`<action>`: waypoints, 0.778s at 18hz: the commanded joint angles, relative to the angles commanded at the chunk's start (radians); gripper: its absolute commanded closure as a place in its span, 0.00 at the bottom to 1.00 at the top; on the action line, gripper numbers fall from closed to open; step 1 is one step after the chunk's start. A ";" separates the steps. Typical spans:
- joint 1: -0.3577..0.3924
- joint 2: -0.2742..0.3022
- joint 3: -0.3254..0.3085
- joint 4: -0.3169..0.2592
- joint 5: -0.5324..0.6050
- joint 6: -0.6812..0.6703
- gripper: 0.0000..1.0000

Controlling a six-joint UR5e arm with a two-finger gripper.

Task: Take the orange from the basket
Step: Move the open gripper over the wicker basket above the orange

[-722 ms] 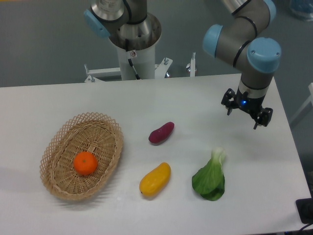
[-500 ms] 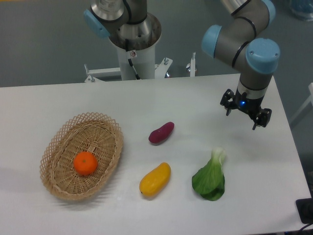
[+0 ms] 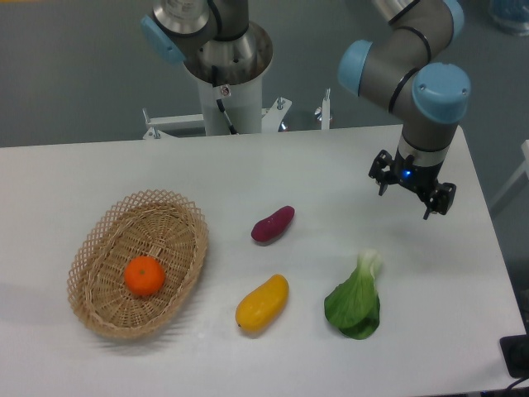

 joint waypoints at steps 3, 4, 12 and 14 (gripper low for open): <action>-0.040 0.005 0.000 0.005 -0.006 -0.062 0.00; -0.054 0.005 0.000 0.005 -0.006 -0.083 0.00; -0.211 0.003 0.009 0.008 -0.006 -0.386 0.00; -0.256 -0.005 0.014 0.008 -0.005 -0.443 0.00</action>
